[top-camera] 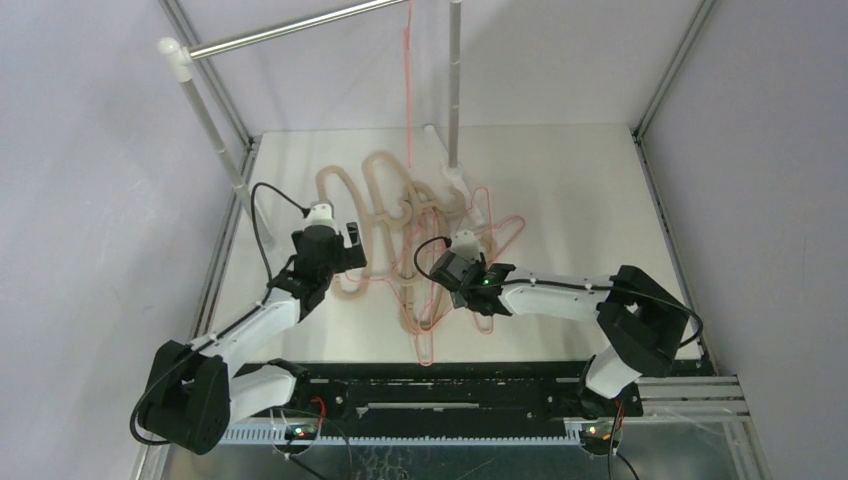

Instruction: Organize the hangers

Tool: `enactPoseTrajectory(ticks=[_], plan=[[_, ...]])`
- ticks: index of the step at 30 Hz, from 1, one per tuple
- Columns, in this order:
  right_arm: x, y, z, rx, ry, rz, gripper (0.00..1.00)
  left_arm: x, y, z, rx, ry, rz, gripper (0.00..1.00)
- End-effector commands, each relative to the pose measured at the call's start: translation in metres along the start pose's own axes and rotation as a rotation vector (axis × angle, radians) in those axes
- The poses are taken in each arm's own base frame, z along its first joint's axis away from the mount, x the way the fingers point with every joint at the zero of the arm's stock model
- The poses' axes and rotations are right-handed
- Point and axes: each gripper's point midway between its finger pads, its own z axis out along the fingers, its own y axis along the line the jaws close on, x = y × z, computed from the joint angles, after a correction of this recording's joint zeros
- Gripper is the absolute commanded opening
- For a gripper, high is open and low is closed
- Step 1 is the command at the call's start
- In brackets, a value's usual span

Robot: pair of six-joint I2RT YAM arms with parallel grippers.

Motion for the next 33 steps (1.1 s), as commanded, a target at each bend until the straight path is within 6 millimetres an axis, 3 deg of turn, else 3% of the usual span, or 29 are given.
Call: enactPoseTrajectory(ticks=[1, 8, 11, 14, 17, 19, 22, 24, 33], plan=[[0.002, 0.005, 0.010, -0.002, 0.014, 0.012, 0.52, -0.015, -0.004, -0.003, 0.017, -0.053, -0.020, 1.00], [0.016, 0.003, 0.021, -0.012, 0.043, 0.025, 0.52, -0.013, -0.006, -0.001, 0.018, -0.043, -0.016, 1.00], [0.025, 0.004, 0.026, -0.029, 0.073, 0.022, 0.32, -0.012, -0.005, -0.001, 0.017, -0.041, -0.016, 1.00], [0.033, 0.004, 0.028, -0.038, 0.091, 0.021, 0.25, -0.012, -0.005, -0.001, 0.016, -0.043, -0.018, 0.99], [0.039, 0.006, 0.025, -0.058, 0.107, 0.008, 0.00, -0.012, -0.005, -0.001, 0.016, -0.043, -0.017, 0.99], [0.038, 0.012, 0.016, -0.093, 0.111, -0.004, 0.00, -0.012, -0.004, -0.001, 0.014, -0.044, -0.017, 0.99], [0.028, 0.020, -0.011, -0.145, 0.089, -0.016, 0.00, -0.012, -0.003, -0.001, 0.009, -0.044, -0.018, 0.99], [0.013, 0.026, -0.040, -0.213, 0.042, -0.002, 0.00, -0.011, -0.002, -0.001, 0.004, -0.043, -0.018, 0.99], [-0.050, 0.042, -0.166, -0.719, -0.114, 0.164, 0.00, -0.010, -0.001, 0.000, -0.002, -0.042, -0.017, 1.00]])
